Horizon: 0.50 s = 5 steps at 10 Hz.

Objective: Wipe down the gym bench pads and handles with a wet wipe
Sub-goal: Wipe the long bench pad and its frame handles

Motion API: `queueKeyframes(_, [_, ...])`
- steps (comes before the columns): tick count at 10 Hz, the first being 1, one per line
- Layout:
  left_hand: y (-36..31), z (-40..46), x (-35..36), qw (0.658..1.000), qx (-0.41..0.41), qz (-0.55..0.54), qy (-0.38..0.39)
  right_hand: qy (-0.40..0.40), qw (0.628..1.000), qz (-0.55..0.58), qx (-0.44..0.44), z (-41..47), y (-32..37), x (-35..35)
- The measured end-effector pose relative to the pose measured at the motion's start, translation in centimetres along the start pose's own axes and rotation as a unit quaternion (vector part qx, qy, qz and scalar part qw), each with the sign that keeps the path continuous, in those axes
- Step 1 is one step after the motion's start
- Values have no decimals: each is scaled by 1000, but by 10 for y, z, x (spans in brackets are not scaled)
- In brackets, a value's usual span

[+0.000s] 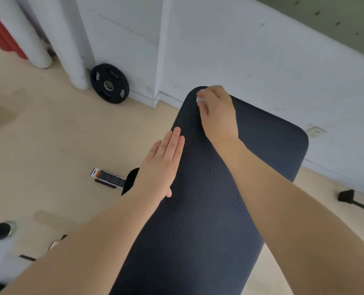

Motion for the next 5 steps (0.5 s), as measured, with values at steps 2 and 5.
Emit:
queueKeyframes(2, [-1, -6, -13, 1000, -20, 5, -2, 48, 996, -29, -73, -3, 8, 19])
queueKeyframes(5, [3, -7, -2, 999, -32, 9, -21, 146, 989, 12, -27, -7, -3, 5])
Point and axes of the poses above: each hand's wrist, its own z-axis towards the middle knuckle, its own x-axis out of the palm, y = z × x, the point moved 6 cm from there along z, towards the middle knuckle, and after that the axes turned 1 degree about y, right-handed, at the moved point
